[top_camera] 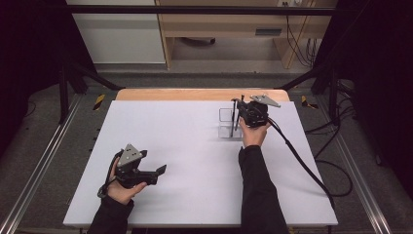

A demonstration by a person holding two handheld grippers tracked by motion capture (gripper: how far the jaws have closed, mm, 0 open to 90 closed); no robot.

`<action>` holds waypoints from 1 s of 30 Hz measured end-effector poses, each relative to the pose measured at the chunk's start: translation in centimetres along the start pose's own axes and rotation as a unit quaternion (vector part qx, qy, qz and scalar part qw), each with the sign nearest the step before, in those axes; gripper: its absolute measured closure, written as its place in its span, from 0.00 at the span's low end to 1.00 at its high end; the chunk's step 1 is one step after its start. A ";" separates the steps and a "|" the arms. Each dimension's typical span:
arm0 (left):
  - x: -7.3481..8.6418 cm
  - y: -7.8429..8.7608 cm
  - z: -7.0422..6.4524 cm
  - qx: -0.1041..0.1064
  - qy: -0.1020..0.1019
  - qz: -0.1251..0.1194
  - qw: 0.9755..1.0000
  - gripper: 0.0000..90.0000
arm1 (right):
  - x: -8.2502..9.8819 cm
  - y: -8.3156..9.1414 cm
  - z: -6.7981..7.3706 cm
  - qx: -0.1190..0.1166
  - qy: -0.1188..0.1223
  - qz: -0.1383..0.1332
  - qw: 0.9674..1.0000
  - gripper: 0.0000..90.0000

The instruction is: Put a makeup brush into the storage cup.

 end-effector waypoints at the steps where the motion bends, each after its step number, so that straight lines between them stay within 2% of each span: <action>1: 0.0 0.0 0.0 0.000 0.000 0.000 1.000 0.12 | 0.1 0.0 0.0 0.000 0.000 0.002 1.000 0.93; 9: 0.0 0.0 -0.1 0.001 0.000 0.001 1.000 0.11 | 1.1 -0.1 -0.1 0.000 -0.001 0.011 1.000 0.93; 18: 0.1 -0.1 -0.1 0.000 -0.001 0.002 1.000 0.11 | 1.8 -0.2 0.0 0.001 0.012 0.026 1.000 0.93; 27: 0.1 -0.1 -0.1 0.000 -0.002 0.004 1.000 0.11 | 2.5 -0.2 0.0 0.003 0.016 0.048 0.999 0.92; 30: 0.1 -0.1 -0.1 0.000 -0.002 0.003 1.000 0.11 | 2.6 -0.1 0.1 0.003 0.015 0.051 0.999 0.88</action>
Point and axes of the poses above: each handheld gripper's, and its own axes: y roughly backward along the jaws, x roughly out of its underside, z roughly to its left, the point moved 9 cm from there along -y, roughly forward along the jaws, and after that the axes turned 9 degrees about -z, right-handed, at the moved point
